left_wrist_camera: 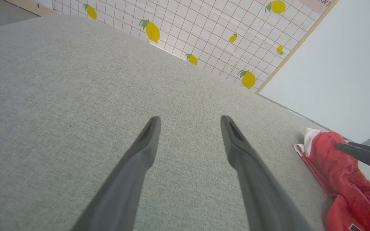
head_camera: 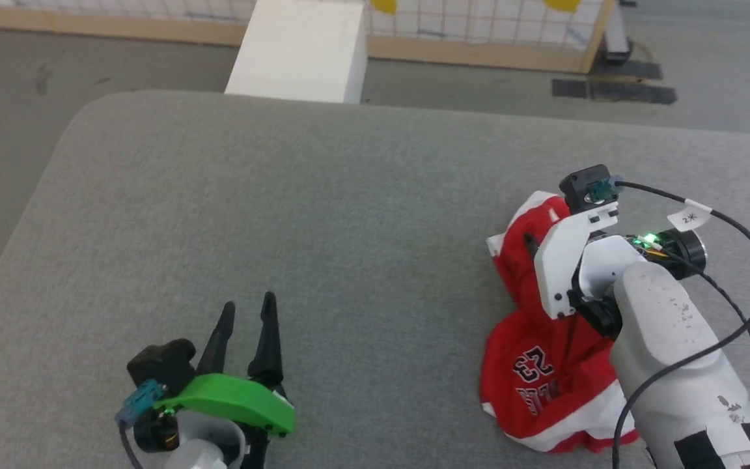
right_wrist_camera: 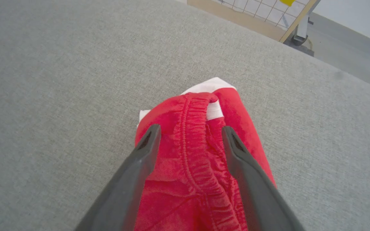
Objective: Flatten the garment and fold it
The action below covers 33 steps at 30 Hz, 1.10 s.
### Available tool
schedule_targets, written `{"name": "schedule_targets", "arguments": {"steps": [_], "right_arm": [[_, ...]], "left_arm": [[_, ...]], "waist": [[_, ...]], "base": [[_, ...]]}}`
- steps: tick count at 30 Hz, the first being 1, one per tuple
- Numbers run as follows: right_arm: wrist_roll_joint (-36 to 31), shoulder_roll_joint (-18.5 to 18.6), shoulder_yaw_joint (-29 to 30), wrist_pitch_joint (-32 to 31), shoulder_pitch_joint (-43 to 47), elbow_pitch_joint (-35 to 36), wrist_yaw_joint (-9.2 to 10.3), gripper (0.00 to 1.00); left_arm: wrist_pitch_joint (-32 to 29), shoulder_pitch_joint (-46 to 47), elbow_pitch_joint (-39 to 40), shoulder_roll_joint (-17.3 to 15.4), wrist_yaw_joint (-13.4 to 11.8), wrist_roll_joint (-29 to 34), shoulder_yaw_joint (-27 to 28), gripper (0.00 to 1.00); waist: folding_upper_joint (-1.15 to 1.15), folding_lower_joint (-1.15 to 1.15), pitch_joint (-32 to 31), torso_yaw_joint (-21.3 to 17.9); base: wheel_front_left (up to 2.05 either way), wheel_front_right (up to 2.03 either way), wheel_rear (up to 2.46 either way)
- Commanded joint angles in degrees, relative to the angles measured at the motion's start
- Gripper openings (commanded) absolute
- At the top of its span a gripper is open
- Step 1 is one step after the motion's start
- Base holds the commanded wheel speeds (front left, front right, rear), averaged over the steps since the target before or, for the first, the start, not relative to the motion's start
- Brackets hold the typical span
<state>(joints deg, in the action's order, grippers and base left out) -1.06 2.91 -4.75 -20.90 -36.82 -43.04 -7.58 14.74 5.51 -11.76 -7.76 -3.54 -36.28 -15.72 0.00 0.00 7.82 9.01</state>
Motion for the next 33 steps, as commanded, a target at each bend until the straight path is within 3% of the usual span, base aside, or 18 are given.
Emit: {"name": "schedule_targets", "arguments": {"steps": [1,3,4,5,6,12,15,18,22,25,28,29,30,33], "right_arm": [[-0.9,0.1,0.5,-0.2,-1.2,-1.2,0.09,1.0],[-1.7,0.1,1.2,-0.6,-2.1,-3.1,0.09,1.0],[-1.7,0.1,1.6,-0.4,-2.5,-3.9,0.09,0.77],[-1.7,0.1,1.6,-0.1,-2.8,-4.4,0.09,0.17],[-1.7,0.1,1.5,0.6,-3.1,-4.8,0.09,0.0],[0.6,0.4,0.3,6.4,-4.1,-3.7,0.09,0.0],[3.0,2.2,2.6,9.5,-2.8,-0.4,0.09,0.0],[5.4,4.7,8.4,11.9,0.9,5.0,0.09,0.0],[6.4,6.6,20.8,10.8,11.3,13.8,0.09,0.0],[5.8,4.8,29.0,7.1,20.5,19.2,0.09,0.0],[6.8,2.0,33.5,4.8,25.7,22.8,0.09,0.0],[7.8,1.3,34.4,4.5,26.7,24.0,0.09,0.45],[8.9,0.8,35.2,4.6,27.2,24.8,0.09,1.0],[11.9,0.1,35.4,6.0,28.5,26.9,0.09,1.0]], "left_arm": [[0.3,1.3,-0.3,0.4,0.4,0.9,-0.2,1.0],[0.3,1.7,-0.8,0.9,0.8,1.0,-0.4,1.0],[0.3,1.9,-1.0,1.1,1.0,1.2,-0.5,1.0],[0.3,2.0,-1.1,1.2,1.1,1.3,-0.4,1.0],[0.3,2.0,-1.2,1.4,1.1,1.4,-0.4,1.0],[0.3,1.9,-1.8,1.6,1.9,1.8,-0.5,1.0],[0.3,1.5,-1.9,1.7,2.1,1.8,-0.4,1.0],[0.3,1.3,-2.1,1.8,2.2,1.7,-0.6,1.0],[0.2,0.7,-2.0,1.8,2.3,1.4,-0.7,1.0],[-0.2,0.4,-2.2,1.8,2.4,1.2,-1.0,1.0],[-0.6,0.8,-2.4,1.8,2.6,1.1,-1.4,1.0],[-0.7,1.0,-2.5,1.8,2.6,1.0,-1.5,1.0],[-0.8,1.1,-2.6,1.9,2.7,0.9,-1.6,1.0],[-1.3,1.5,-3.1,2.0,2.8,0.7,-2.1,1.0]], "waist": [[0.0,0.0,3.2,3.1],[0.0,0.0,3.7,3.5],[0.0,0.0,3.8,3.6],[0.0,0.0,3.8,3.7],[0.0,0.0,3.8,3.7],[0.0,0.0,2.5,2.0],[0.0,0.0,1.5,0.5],[0.0,0.0,0.5,-0.8],[0.0,0.0,-0.6,-3.1],[0.0,0.0,-0.7,-5.1],[0.0,0.0,-0.4,-6.6],[0.0,0.0,-0.4,-7.2],[0.0,0.0,-0.4,-7.6],[0.0,0.0,-0.7,-8.7]], "base": [[0.0,0.0,0.0],[0.0,0.0,0.0],[0.0,0.0,0.0],[0.0,0.0,0.0],[0.0,0.0,0.0],[0.0,0.0,0.0],[0.0,0.0,0.0],[0.0,0.0,0.0],[0.0,0.0,0.0],[0.0,0.0,0.0],[0.0,0.0,0.0],[0.0,0.0,0.0],[0.0,0.0,0.0],[0.0,0.0,0.0]]}}
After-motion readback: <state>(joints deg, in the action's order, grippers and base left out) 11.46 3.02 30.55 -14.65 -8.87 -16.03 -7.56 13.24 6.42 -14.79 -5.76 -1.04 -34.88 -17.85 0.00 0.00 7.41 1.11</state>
